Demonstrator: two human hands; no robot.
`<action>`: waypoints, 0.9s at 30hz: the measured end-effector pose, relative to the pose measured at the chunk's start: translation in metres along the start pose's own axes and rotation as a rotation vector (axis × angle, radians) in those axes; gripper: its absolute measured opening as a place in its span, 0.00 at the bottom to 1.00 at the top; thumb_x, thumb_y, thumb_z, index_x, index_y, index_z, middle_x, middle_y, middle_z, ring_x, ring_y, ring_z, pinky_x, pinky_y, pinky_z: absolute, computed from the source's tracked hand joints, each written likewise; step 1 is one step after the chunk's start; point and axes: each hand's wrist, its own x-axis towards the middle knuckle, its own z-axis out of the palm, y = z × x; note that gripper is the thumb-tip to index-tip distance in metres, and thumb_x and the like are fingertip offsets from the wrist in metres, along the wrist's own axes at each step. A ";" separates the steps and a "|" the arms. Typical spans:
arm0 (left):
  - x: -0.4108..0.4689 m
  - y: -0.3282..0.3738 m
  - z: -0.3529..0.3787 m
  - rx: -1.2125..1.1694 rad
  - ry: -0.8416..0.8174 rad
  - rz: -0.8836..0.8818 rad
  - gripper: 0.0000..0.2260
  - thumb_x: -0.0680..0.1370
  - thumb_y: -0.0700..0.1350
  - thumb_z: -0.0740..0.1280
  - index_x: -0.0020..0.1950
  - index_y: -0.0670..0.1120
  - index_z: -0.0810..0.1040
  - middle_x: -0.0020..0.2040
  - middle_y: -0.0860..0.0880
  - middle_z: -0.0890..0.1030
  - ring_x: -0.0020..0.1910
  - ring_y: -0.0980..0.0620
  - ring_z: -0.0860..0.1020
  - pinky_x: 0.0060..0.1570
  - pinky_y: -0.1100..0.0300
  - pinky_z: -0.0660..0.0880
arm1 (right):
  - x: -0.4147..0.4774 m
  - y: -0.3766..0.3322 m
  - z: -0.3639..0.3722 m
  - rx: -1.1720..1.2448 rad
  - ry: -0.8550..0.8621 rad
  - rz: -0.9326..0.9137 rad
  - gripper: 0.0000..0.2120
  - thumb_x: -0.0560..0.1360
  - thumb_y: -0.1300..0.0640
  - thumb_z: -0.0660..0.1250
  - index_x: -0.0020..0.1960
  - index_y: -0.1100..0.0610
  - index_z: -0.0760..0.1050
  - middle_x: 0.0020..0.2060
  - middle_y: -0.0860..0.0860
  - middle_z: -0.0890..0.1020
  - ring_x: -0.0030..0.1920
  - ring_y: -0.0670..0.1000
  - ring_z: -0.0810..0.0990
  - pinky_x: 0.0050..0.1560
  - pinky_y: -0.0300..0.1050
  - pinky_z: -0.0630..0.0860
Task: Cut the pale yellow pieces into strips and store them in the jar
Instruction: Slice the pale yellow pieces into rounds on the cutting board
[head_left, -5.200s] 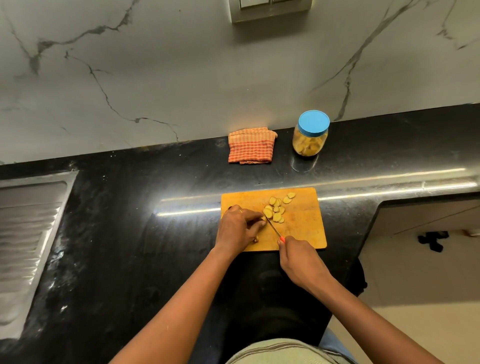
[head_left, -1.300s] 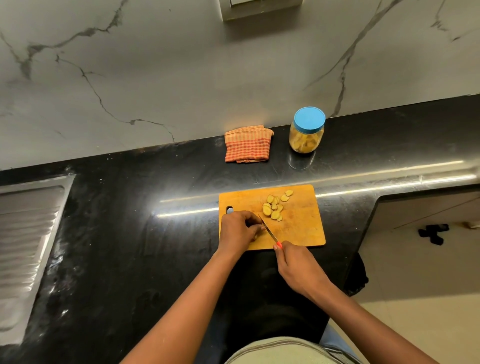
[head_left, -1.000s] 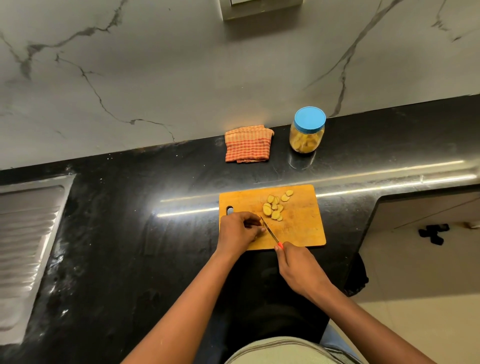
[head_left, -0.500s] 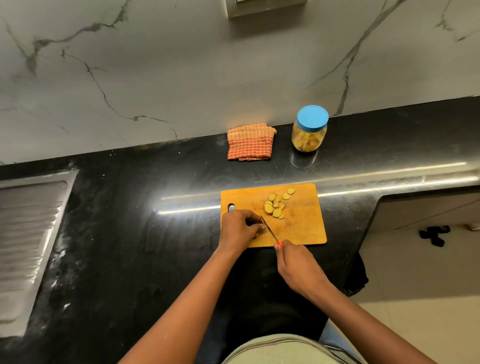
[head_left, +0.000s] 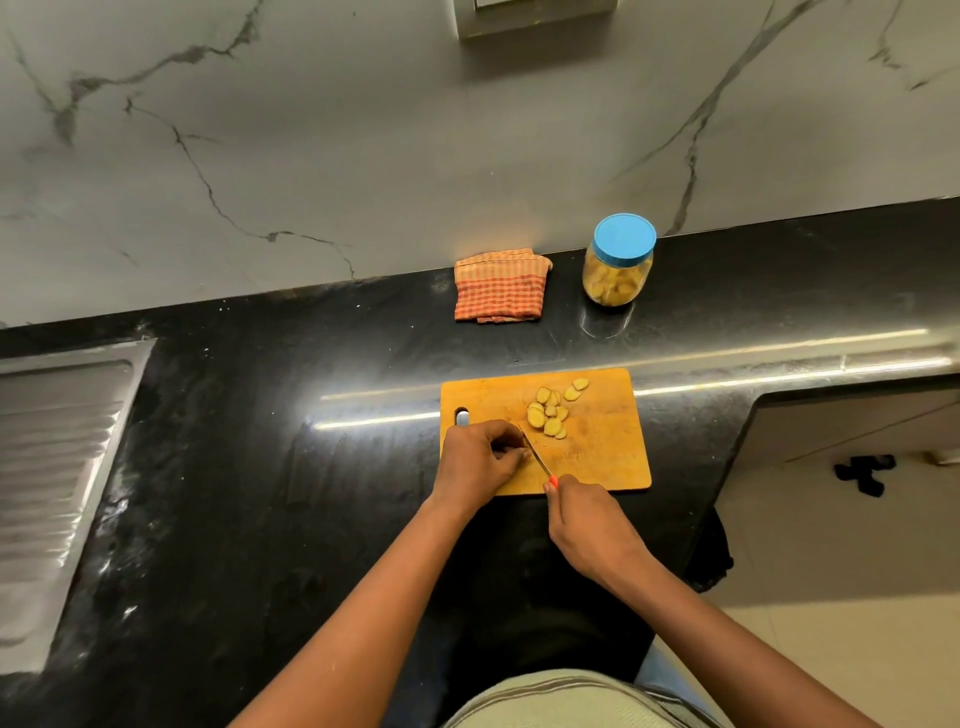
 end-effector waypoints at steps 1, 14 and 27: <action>0.000 -0.001 0.000 -0.002 0.000 0.009 0.09 0.72 0.42 0.76 0.51 0.45 0.85 0.46 0.51 0.85 0.39 0.63 0.78 0.42 0.79 0.71 | 0.002 -0.001 0.000 -0.002 -0.002 0.001 0.17 0.83 0.47 0.50 0.51 0.55 0.73 0.37 0.49 0.78 0.35 0.47 0.78 0.36 0.46 0.76; 0.000 -0.006 0.002 0.032 -0.012 0.052 0.08 0.72 0.42 0.75 0.51 0.45 0.84 0.46 0.52 0.85 0.42 0.61 0.79 0.43 0.78 0.72 | -0.002 0.004 0.001 -0.015 -0.056 0.013 0.16 0.83 0.47 0.50 0.51 0.54 0.73 0.38 0.49 0.78 0.36 0.47 0.78 0.36 0.44 0.74; 0.000 -0.007 0.002 0.016 -0.013 0.060 0.08 0.72 0.42 0.76 0.51 0.45 0.84 0.45 0.52 0.84 0.40 0.62 0.79 0.42 0.78 0.72 | 0.005 0.000 0.002 -0.045 -0.112 0.080 0.15 0.83 0.47 0.51 0.53 0.54 0.72 0.41 0.50 0.78 0.39 0.48 0.78 0.38 0.44 0.76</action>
